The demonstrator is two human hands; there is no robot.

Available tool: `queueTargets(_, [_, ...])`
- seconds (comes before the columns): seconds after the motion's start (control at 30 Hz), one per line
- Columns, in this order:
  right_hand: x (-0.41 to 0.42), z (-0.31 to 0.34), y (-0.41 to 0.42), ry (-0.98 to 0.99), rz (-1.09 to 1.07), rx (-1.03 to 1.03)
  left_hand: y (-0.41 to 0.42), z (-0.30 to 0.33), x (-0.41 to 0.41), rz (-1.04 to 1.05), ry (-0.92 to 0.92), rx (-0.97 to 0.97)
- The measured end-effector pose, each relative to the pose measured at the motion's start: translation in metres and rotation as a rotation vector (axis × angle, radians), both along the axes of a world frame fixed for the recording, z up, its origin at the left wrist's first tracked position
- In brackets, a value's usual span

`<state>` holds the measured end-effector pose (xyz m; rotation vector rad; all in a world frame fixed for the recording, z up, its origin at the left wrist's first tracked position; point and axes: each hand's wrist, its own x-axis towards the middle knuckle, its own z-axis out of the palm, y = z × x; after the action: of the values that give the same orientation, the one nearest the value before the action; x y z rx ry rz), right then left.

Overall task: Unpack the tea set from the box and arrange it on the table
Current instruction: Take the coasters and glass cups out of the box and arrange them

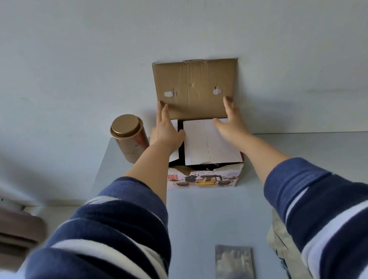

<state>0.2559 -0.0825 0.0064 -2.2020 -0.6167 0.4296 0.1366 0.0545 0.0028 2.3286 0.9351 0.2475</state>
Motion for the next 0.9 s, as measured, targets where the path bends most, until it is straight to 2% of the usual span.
queueTargets(0.2, [-0.025, 0.000, -0.014, 0.098, 0.134, -0.320, -0.005, 0.009, -0.005, 0.008, 0.077, 0.050])
queueTargets(0.4, [-0.037, 0.012, -0.030, 0.140, 0.281, -0.498, -0.013, 0.012, -0.024, -0.034, 0.123, 0.095])
queueTargets(0.47, [-0.043, 0.014, -0.038, 0.130, 0.331, -0.571, -0.011, 0.015, -0.032, -0.030, 0.120, 0.044])
queueTargets(0.57, [-0.051, 0.014, -0.050, 0.088, 0.397, -0.640, -0.001, 0.016, -0.046, 0.042, 0.029, -0.160])
queueTargets(0.67, [-0.059, 0.006, -0.060, 0.012, 0.378, -0.543, 0.005, 0.013, -0.060, 0.136, -0.107, -0.230])
queueTargets(0.77, [-0.072, -0.009, -0.077, -0.263, 0.361, -0.444, 0.006, 0.010, -0.075, 0.144, -0.074, -0.112])
queueTargets(0.83, [-0.078, -0.021, -0.090, -0.394, 0.306, -0.269, 0.000, 0.005, -0.084, 0.094, 0.015, 0.038])
queueTargets(0.9, [-0.085, -0.028, -0.100, -0.374, 0.147, 0.028, -0.014, -0.007, -0.089, 0.078, 0.079, 0.151])
